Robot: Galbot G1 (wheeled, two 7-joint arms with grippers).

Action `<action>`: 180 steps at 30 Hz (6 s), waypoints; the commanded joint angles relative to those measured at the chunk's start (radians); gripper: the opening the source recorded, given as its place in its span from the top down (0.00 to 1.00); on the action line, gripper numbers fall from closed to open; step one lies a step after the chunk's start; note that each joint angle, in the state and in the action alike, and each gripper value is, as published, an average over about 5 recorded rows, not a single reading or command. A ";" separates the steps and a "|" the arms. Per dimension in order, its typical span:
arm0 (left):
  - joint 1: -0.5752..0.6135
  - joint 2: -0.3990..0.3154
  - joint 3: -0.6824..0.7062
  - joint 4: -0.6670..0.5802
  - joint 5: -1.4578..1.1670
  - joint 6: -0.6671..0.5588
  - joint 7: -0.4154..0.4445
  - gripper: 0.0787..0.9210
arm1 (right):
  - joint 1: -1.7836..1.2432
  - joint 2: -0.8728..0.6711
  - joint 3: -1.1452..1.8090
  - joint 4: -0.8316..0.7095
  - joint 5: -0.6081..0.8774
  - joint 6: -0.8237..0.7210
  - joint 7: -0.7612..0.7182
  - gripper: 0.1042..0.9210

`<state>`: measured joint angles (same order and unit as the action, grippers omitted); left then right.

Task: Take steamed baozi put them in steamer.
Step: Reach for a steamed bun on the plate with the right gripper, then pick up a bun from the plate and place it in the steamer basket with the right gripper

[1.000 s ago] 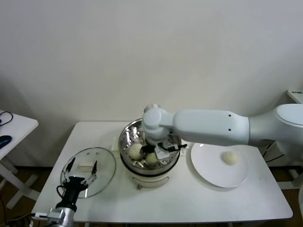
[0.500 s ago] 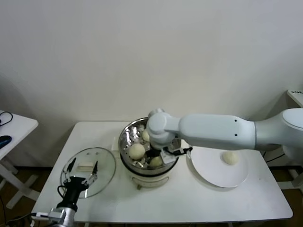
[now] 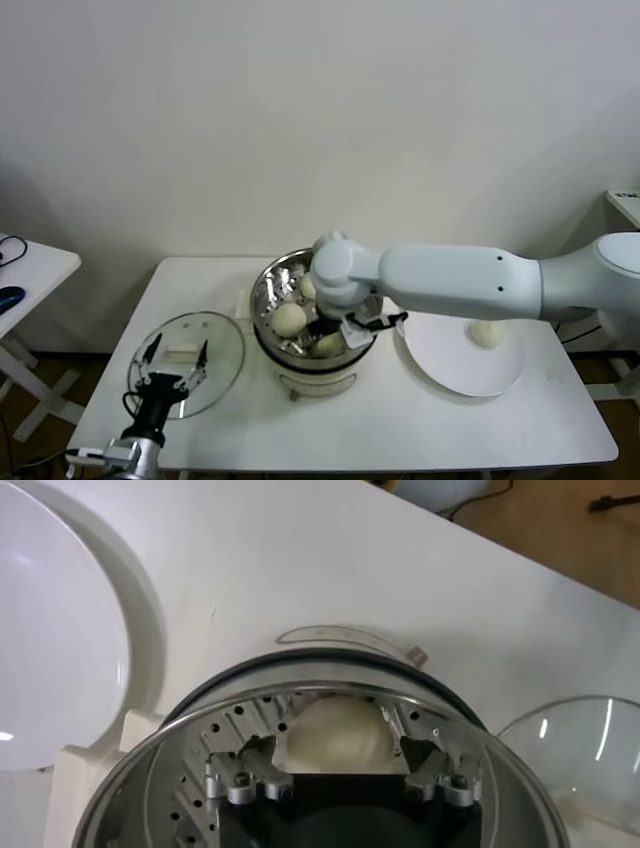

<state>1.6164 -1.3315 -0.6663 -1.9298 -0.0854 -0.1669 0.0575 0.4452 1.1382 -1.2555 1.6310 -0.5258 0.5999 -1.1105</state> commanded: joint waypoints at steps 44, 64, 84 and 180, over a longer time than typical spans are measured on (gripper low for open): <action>-0.045 0.010 0.048 0.002 -0.002 -0.010 0.017 0.12 | -0.102 -0.821 0.197 -0.270 0.562 -0.552 -0.027 0.12; -0.030 -0.007 0.064 0.006 0.036 0.002 0.014 0.12 | -0.595 -0.570 0.671 -0.595 0.290 -0.450 -0.015 0.12; -0.033 -0.010 0.040 0.025 0.033 0.009 0.011 0.12 | -0.502 -0.365 0.575 -0.764 0.268 -0.437 -0.020 0.12; -0.015 0.015 0.096 -0.068 0.007 0.011 0.014 0.12 | 0.249 0.081 -0.478 -0.465 1.532 -0.906 0.236 0.28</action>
<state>1.6003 -1.3160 -0.5708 -1.9980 -0.0777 -0.1559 0.0705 0.7466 1.1898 -1.7094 1.1567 1.0029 -0.2947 -0.9049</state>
